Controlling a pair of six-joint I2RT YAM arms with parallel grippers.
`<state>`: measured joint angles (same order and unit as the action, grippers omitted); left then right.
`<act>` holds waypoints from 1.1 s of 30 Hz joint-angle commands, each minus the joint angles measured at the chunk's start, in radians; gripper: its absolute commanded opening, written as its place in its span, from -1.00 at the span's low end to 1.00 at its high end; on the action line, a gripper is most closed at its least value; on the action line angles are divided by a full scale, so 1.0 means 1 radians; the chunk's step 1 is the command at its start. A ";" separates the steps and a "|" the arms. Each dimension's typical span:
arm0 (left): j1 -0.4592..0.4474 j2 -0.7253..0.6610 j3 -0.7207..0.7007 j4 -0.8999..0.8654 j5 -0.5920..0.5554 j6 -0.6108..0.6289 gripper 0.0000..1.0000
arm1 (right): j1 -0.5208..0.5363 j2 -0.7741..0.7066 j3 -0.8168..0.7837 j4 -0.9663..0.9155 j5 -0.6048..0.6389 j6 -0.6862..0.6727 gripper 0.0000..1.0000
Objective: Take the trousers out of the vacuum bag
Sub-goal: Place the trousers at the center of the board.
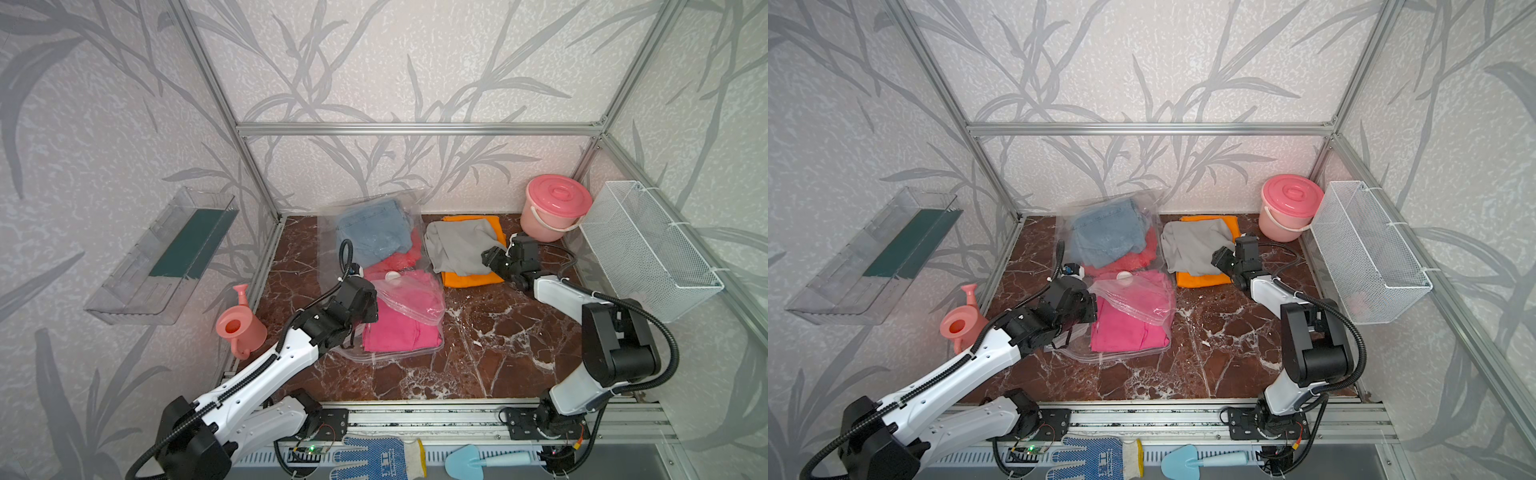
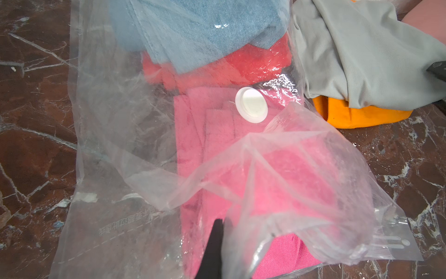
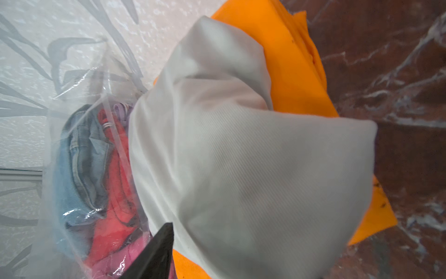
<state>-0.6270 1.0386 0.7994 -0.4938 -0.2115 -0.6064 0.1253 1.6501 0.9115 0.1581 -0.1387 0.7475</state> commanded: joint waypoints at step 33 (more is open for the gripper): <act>0.009 -0.013 0.039 0.010 -0.026 -0.014 -1.00 | 0.020 0.023 0.242 -0.154 -0.025 -0.194 0.54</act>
<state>-0.6262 1.0328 0.8001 -0.4931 -0.2119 -0.6136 0.1444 1.5917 1.1229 -0.0010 -0.1390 0.5953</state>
